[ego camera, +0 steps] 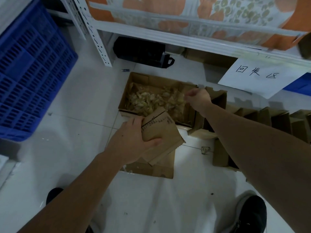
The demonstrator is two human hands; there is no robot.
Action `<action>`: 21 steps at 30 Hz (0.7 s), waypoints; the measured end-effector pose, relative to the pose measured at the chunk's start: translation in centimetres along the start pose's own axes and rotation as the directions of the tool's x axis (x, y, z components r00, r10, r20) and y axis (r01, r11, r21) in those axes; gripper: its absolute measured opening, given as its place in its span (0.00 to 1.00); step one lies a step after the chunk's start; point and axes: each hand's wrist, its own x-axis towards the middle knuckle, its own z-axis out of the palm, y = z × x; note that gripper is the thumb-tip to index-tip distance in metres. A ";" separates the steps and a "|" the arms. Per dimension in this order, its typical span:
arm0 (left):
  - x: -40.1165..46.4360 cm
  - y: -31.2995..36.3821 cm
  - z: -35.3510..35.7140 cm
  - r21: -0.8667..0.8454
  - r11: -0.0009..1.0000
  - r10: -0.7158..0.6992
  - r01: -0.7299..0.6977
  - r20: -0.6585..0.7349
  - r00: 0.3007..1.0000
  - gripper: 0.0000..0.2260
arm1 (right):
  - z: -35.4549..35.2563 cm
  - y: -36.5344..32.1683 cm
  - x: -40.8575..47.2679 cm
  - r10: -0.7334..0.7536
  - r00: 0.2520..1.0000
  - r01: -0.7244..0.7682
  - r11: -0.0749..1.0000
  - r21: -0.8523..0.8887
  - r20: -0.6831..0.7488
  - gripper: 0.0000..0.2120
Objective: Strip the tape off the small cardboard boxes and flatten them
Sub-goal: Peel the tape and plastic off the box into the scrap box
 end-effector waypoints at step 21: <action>0.8 -0.6 1.4 0.013 1.000 0.016 -0.016 0.026 1.000 0.42 | 3.1 3.2 0.0 -0.049 0.998 0.042 0.976 -0.213 -0.030 0.09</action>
